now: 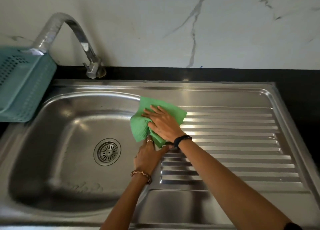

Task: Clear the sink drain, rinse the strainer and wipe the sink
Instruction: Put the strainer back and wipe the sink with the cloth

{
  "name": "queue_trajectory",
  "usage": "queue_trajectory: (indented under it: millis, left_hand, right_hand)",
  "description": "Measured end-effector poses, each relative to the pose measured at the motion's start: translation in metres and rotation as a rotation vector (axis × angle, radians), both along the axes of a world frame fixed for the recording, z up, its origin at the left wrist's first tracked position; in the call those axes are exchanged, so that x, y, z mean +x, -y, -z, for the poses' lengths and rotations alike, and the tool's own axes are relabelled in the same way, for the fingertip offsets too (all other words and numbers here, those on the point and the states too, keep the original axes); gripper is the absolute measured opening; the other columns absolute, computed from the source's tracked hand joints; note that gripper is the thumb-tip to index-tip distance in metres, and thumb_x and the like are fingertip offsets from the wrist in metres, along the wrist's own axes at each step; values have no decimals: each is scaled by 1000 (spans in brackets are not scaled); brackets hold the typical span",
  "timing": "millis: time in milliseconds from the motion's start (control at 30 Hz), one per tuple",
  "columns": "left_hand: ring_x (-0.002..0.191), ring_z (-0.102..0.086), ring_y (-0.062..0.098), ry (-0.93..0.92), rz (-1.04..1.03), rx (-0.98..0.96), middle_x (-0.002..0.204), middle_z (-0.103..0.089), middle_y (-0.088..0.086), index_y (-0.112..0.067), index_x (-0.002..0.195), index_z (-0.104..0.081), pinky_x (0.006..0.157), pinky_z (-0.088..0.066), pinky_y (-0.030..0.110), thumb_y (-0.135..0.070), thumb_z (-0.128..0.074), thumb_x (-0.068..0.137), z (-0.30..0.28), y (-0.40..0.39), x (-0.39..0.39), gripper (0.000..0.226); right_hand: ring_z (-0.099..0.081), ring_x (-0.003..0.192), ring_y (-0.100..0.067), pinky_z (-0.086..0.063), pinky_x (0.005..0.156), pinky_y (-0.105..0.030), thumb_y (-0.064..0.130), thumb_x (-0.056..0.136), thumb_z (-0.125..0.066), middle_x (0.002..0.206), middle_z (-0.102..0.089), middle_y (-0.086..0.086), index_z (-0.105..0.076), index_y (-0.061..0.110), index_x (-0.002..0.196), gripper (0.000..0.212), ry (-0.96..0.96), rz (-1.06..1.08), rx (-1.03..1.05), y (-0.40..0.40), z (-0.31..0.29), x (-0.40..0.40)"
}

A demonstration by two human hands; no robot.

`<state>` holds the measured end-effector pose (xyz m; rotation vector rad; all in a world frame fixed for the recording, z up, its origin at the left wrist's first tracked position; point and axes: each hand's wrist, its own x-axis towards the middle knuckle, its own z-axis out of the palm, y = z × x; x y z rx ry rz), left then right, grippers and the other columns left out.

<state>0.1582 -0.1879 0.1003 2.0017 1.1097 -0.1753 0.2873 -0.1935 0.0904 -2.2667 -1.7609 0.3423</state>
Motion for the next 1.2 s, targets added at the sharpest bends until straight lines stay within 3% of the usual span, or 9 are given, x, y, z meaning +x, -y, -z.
queue_trajectory:
  millis: [67,167,333,467,600,733,867,1067,1200]
  left_hand:
    - [123,-46,28,-7,6,61,141,-41,12,-7,135,-35,100,-43,45,-63,-53,76,0,6,-3,84]
    - [142,-18,27,-45,7,217,155,-15,14,-7,145,-12,115,-25,44,-60,-46,83,-2,21,-3,89]
    - [145,4,26,-57,43,405,156,6,15,-8,145,7,117,-2,42,-64,-46,79,-13,61,26,102]
    - [144,9,24,11,334,383,157,11,7,-20,146,9,117,1,45,-64,-49,78,-15,105,74,100]
    - [143,15,27,-58,527,361,156,14,-3,-42,143,6,109,8,62,-75,-42,72,-13,142,113,92]
    - [142,14,32,-175,547,441,156,12,-6,-48,141,-1,103,4,71,-80,-39,68,-11,148,119,88]
    - [143,13,32,-186,553,452,157,12,-6,-50,140,0,103,2,71,-81,-39,67,-10,148,119,88]
    - [143,12,31,-175,561,474,157,11,-5,-49,141,0,103,1,72,-83,-36,66,-6,147,118,89]
    - [144,8,26,-67,584,380,156,18,-3,-44,143,-2,106,1,68,-70,-51,72,-8,136,112,90]
  right_hand:
    - [-18,145,-18,-2,119,-33,27,98,-34,151,-35,-1,-38,17,141,44,-22,0,28,7,1,-5]
    - [-17,145,-18,0,118,-32,26,98,-33,154,-29,-1,-30,17,144,47,-70,50,60,23,1,-8]
    - [-17,145,-17,-3,120,-38,23,98,-32,156,-24,-1,-20,17,147,50,-76,228,79,88,1,31]
    - [-12,146,-16,1,119,-35,23,99,-31,157,-18,0,-14,20,147,50,-42,413,73,176,1,91]
    - [-12,146,-17,-1,119,-37,23,100,-29,157,-15,-2,-15,18,147,50,-50,570,30,251,-6,149]
    - [-10,146,-21,-3,119,-37,20,100,-28,158,-13,-7,-15,11,148,51,-94,663,10,281,-13,170]
    - [-10,146,-20,-4,120,-36,22,99,-27,158,-13,-8,-11,9,148,53,-47,735,16,295,-9,138]
    - [-7,147,-20,0,119,-37,31,98,-27,159,-8,-5,-7,14,148,56,46,796,-36,318,2,98]
    - [-7,147,-22,-3,120,-42,37,98,-23,159,-7,-5,-4,15,149,58,62,781,-94,300,-1,119]
